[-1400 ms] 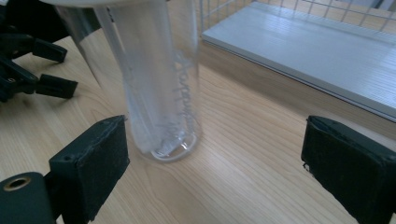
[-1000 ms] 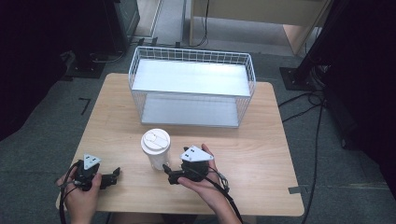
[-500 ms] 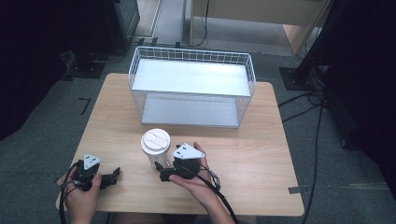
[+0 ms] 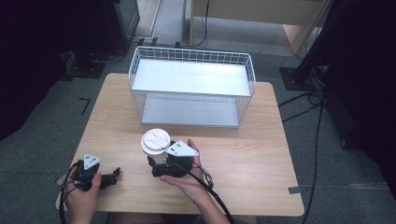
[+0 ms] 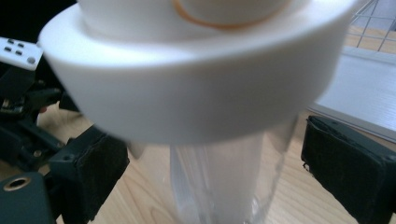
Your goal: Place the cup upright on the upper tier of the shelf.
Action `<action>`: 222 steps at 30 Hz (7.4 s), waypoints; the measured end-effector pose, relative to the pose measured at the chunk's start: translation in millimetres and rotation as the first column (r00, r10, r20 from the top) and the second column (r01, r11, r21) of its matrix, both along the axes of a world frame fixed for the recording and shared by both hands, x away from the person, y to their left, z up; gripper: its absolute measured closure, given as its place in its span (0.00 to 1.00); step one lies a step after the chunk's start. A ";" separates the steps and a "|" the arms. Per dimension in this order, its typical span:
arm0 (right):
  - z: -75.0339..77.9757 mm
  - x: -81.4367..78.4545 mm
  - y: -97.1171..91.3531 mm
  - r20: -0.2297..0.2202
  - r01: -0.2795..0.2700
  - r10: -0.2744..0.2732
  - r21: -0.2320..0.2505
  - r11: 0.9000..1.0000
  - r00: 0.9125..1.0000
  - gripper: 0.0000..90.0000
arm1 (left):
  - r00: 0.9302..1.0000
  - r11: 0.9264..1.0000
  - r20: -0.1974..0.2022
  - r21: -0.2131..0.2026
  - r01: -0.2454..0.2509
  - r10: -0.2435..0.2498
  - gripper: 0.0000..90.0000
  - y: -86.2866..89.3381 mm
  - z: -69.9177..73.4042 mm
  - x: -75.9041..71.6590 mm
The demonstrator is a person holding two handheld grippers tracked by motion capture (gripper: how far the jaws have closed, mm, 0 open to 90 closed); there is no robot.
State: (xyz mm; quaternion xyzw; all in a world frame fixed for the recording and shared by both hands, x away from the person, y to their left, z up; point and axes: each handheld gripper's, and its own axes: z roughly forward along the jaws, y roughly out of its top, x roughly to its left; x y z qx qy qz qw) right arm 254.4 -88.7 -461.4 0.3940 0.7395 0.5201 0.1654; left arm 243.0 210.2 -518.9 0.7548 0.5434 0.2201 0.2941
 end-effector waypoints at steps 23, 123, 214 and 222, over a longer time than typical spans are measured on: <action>15.5 3.9 4.5 0.087 0.091 -0.093 0.022 0.996 0.992 0.17 | 1.000 1.000 -0.001 0.002 0.002 -0.002 0.00 0.2 0.2 0.1; 197.2 146.8 -91.0 0.377 0.431 -0.431 0.091 0.898 0.820 0.17 | 1.000 1.000 0.001 0.000 0.000 0.000 0.00 0.1 0.1 0.1; 80.1 62.0 -204.7 0.279 0.407 -0.402 0.045 0.912 0.872 0.00 | 1.000 1.000 -0.002 0.004 0.011 -0.011 0.00 0.0 0.1 -0.1; 60.4 46.9 -225.8 0.240 0.438 -0.436 0.047 0.898 0.867 0.00 | 1.000 1.000 -0.001 0.002 0.010 -0.010 0.00 -0.1 0.0 -0.2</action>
